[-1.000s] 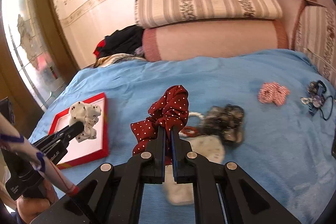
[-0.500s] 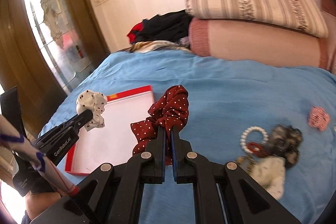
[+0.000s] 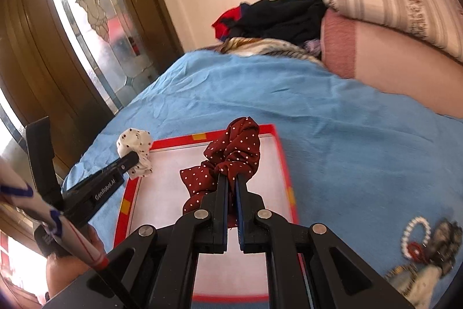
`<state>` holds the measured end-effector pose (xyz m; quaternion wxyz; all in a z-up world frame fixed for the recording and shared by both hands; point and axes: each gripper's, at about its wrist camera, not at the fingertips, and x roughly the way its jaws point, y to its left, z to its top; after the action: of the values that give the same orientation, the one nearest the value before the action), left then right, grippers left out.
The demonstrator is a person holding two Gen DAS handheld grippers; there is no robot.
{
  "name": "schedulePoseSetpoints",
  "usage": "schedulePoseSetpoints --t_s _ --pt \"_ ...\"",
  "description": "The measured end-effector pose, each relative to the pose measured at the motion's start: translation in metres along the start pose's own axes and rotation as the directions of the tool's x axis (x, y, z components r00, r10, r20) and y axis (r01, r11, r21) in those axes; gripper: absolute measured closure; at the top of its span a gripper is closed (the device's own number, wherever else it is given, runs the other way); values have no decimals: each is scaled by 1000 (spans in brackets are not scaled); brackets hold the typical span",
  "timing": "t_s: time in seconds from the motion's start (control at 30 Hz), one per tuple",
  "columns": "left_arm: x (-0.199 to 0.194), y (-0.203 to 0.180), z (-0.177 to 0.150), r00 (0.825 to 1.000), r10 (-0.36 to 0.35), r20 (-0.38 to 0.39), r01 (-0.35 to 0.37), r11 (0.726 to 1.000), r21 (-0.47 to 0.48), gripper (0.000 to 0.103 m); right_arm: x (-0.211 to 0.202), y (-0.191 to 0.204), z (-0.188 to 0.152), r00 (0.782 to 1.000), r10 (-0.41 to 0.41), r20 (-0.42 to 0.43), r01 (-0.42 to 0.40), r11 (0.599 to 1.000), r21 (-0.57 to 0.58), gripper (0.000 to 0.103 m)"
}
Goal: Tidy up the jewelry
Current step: 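Carry both scrunchies into the red-rimmed box and open both grippers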
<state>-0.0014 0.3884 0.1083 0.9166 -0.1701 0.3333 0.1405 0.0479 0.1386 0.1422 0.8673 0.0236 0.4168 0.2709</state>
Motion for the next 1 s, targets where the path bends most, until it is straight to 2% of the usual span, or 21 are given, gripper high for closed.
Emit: schedulePoseSetpoints --t_s 0.37,0.93,1.0 --pt "42 -4 -3 996 52 -68 -51 999 18 93 82 6 20 997 13 -77 -11 1000 23 97" --pt "63 -13 -7 991 95 -93 -92 995 39 92 124 -16 9 989 -2 -151 13 997 70 97" --pt "63 -13 -6 991 99 -89 -96 995 41 89 126 -17 7 987 -1 -160 13 997 76 97"
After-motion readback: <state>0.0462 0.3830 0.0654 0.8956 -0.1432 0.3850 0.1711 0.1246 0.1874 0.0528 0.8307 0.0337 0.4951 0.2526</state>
